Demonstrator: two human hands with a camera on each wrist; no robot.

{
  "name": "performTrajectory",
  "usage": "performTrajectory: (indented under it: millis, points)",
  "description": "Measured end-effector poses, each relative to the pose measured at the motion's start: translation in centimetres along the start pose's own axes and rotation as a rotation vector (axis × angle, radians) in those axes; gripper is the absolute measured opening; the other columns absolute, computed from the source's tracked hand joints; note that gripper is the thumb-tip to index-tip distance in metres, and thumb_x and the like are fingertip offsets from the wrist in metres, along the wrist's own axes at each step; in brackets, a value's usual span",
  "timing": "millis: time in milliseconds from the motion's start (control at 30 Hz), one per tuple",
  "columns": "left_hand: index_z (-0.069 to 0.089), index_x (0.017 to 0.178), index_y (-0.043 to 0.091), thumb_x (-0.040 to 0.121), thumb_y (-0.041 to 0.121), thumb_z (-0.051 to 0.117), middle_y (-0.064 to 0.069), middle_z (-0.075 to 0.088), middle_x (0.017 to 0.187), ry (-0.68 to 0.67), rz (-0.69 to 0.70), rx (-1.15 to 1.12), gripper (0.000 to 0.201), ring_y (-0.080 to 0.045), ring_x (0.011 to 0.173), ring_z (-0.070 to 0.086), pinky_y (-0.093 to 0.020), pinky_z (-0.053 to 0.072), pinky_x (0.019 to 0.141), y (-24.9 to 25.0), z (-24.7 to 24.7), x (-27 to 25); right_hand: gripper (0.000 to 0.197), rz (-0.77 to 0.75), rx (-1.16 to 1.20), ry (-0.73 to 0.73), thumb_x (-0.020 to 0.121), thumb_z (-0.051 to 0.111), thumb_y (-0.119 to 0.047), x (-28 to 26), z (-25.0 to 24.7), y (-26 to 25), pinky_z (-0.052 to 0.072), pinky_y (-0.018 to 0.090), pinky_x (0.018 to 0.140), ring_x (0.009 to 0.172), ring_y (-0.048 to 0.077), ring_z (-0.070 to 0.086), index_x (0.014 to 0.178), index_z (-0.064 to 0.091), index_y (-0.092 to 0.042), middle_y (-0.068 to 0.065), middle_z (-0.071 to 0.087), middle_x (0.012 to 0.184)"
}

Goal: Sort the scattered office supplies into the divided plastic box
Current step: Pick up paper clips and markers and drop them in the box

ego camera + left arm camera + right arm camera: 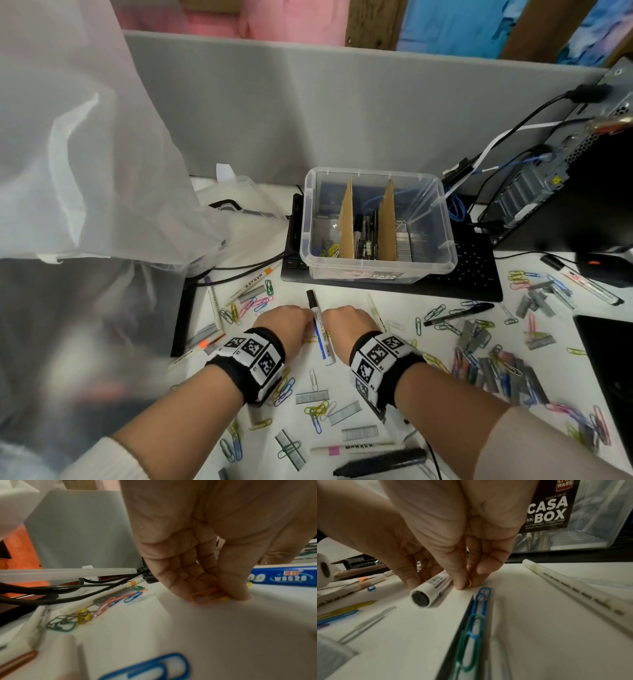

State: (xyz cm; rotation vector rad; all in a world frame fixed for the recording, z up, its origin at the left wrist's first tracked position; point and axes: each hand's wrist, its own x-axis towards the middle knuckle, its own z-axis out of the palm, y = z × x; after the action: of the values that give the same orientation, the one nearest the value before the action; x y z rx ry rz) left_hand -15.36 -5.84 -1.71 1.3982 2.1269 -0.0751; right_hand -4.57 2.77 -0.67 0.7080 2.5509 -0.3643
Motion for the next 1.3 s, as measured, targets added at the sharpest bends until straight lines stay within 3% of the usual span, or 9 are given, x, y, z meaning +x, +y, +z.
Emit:
performTrajectory:
  millis: [333,433,500,567,633,800,900,1100,1300]
  points:
    - [0.058,0.109,0.014,0.087,0.008,0.053,-0.007,0.059,0.118,-0.061,-0.067,0.013,0.024,-0.026,0.108,0.057,-0.030,0.045,0.088,0.2,0.5,-0.1,0.028,-0.035,-0.017,-0.065,0.089,0.044,-0.002,-0.3,-0.7,0.4,0.046,0.033,0.084,0.102,0.033,0.060,0.113,0.057,-0.010,0.013,0.063,0.111]
    - [0.057,0.109,0.012,0.091,0.014,0.047,-0.008,0.057,0.116,-0.035,-0.074,-0.008,0.021,-0.025,0.105,0.057,-0.029,0.045,0.088,-0.2,0.4,-0.6,0.023,-0.078,0.016,-0.037,0.089,0.046,-0.004,-1.1,-1.4,1.2,0.046,0.032,0.083,0.095,0.033,0.058,0.107,0.058,-0.014,0.012,0.061,0.102]
    - [0.057,0.104,0.013,0.094,0.021,0.045,-0.006,0.058,0.106,0.024,-0.089,-0.082,0.017,-0.024,0.097,0.058,-0.029,0.046,0.082,-0.6,-0.5,-1.4,0.015,-0.110,0.144,0.017,0.088,0.051,-0.009,-1.8,-2.0,1.9,0.048,0.029,0.080,0.089,0.028,0.058,0.097,0.060,-0.017,0.007,0.062,0.094]
    - [0.055,0.085,0.019,0.093,0.025,0.054,0.003,0.058,0.084,0.137,-0.081,-0.210,0.010,-0.020,0.081,0.056,-0.025,0.042,0.066,-1.3,-2.2,-2.4,0.009,-0.165,0.311,0.106,0.084,0.057,-0.012,-2.8,-3.2,2.4,0.049,0.026,0.076,0.081,0.020,0.060,0.088,0.063,-0.017,0.000,0.065,0.084]
    - [0.053,0.072,0.018,0.090,0.023,0.062,0.003,0.059,0.068,0.269,-0.028,-0.419,0.020,-0.021,0.068,0.056,-0.025,0.039,0.063,-1.9,-4.5,-3.3,0.005,-0.218,0.445,0.195,0.083,0.062,-0.013,-3.9,-5.1,2.5,0.049,0.025,0.073,0.074,0.012,0.059,0.086,0.065,-0.015,-0.006,0.064,0.077]
    - [0.060,0.081,0.023,0.085,0.022,0.069,-0.007,0.069,0.074,0.642,0.048,-0.803,0.010,-0.020,0.062,0.059,-0.031,0.048,0.066,-0.8,-10.2,-2.2,0.003,-0.122,0.658,0.555,0.083,0.068,-0.018,-4.1,-10.6,2.6,0.049,0.018,0.073,0.073,0.004,0.059,0.085,0.065,-0.017,-0.009,0.062,0.077]
    - [0.056,0.077,0.026,0.083,0.022,0.071,-0.010,0.067,0.074,0.671,0.048,-0.793,0.017,-0.021,0.061,0.058,-0.032,0.049,0.065,0.8,-11.8,0.7,0.008,-0.025,0.739,0.633,0.080,0.072,-0.016,-2.0,-12.3,2.8,0.047,0.014,0.072,0.068,0.004,0.059,0.084,0.065,-0.017,-0.007,0.064,0.073]
    - [0.058,0.078,0.018,0.085,0.023,0.069,0.002,0.060,0.069,0.629,-0.028,-0.603,0.014,-0.015,0.064,0.055,-0.024,0.044,0.063,2.3,-12.7,3.3,0.009,0.042,0.699,0.579,0.082,0.065,-0.010,0.1,-11.6,3.8,0.037,-0.002,0.063,0.072,0.006,0.061,0.087,0.070,-0.016,-0.004,0.066,0.073]
    - [0.064,0.081,0.020,0.085,0.023,0.068,0.005,0.064,0.077,0.733,-0.050,-0.602,0.006,-0.012,0.067,0.058,-0.023,0.044,0.066,-0.5,-12.4,1.6,0.009,-0.019,0.638,0.547,0.087,0.061,-0.011,-0.4,-11.2,4.2,0.035,-0.001,0.061,0.067,-0.006,0.055,0.091,0.069,-0.016,-0.011,0.062,0.074]
